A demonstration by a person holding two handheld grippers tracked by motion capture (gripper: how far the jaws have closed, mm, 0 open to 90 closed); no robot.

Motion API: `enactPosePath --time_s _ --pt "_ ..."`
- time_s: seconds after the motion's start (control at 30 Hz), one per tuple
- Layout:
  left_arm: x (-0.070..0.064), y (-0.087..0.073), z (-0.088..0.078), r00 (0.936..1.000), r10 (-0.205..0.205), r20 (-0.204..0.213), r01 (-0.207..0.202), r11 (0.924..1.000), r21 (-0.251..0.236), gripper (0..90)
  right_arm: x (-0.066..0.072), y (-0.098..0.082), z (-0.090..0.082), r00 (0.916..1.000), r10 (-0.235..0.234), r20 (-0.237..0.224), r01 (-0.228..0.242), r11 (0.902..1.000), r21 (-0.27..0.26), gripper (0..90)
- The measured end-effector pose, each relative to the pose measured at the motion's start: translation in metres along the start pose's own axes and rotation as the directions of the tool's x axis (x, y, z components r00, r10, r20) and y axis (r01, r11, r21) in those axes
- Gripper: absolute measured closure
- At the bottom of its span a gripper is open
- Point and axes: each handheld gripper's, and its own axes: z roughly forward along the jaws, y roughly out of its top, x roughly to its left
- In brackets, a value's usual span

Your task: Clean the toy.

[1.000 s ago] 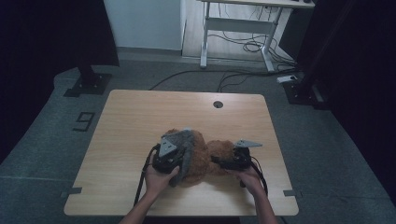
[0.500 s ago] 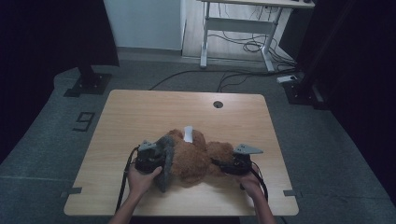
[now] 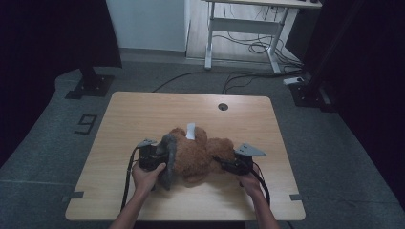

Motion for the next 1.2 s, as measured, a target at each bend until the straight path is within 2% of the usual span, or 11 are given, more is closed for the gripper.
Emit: enactPosePath --time_s 0.07,0.13,0.27,0.3,0.4,0.47,0.53,0.63,0.87,1.07,1.2 --pt "0.005 0.011 0.004 0.9997 -0.021 -0.009 0.021 0.9998 -0.005 81.0 0.000 0.008 0.007 0.9998 -0.013 0.014 0.014 0.9996 -0.024 47.5" --pt "0.008 0.020 0.005 0.9996 -0.011 -0.026 0.011 0.9999 -0.013 81.0 -0.002 0.015 0.013 0.9988 -0.036 0.033 0.038 0.9984 -0.042 47.4" --pt "0.014 0.022 0.011 0.9994 -0.013 -0.032 0.012 0.9999 -0.004 80.6 -0.007 0.013 0.022 0.9952 -0.077 0.060 0.080 0.9956 -0.049 46.5" --pt "0.015 0.015 0.014 0.9994 0.003 -0.035 -0.002 0.9999 0.017 80.4 -0.009 0.009 0.024 0.9945 -0.085 0.061 0.087 0.9956 -0.033 46.1" --pt "0.014 0.005 0.010 1.0000 0.007 -0.005 -0.007 0.9999 -0.008 79.9 -0.014 -0.002 0.020 0.9955 -0.078 0.054 0.079 0.9966 -0.023 44.9" --pt "0.012 0.003 0.009 0.9998 0.019 -0.006 -0.019 0.9998 -0.005 79.8 -0.016 -0.008 0.015 0.9966 -0.072 0.040 0.073 0.9972 -0.019 44.1" --pt "0.002 -0.003 0.004 0.9971 0.073 -0.021 -0.073 0.9973 0.006 79.7 -0.015 -0.013 0.010 0.9973 -0.069 0.026 0.069 0.9975 -0.013 43.3" --pt "-0.004 -0.011 -0.001 0.9945 0.102 -0.026 -0.101 0.9948 0.008 79.5 -0.014 -0.021 0.003 0.9990 -0.044 0.011 0.044 0.9989 -0.013 42.0" --pt "-0.007 -0.021 -0.006 0.9935 0.112 -0.020 -0.112 0.9937 0.004 79.4 -0.008 -0.033 -0.005 0.9986 -0.052 0.011 0.052 0.9979 -0.039 41.2" --pt "-0.012 -0.006 -0.019 0.9925 0.121 -0.017 -0.121 0.9926 -0.009 78.3 -0.009 -0.038 -0.008 0.9986 -0.052 0.004 0.052 0.9975 -0.048 41.3" --pt "-0.043 0.027 -0.028 0.9831 0.182 0.022 -0.180 0.9811 -0.070 78.1 -0.009 -0.037 -0.008 0.9975 -0.071 0.002 0.071 0.9965 -0.044 41.3"
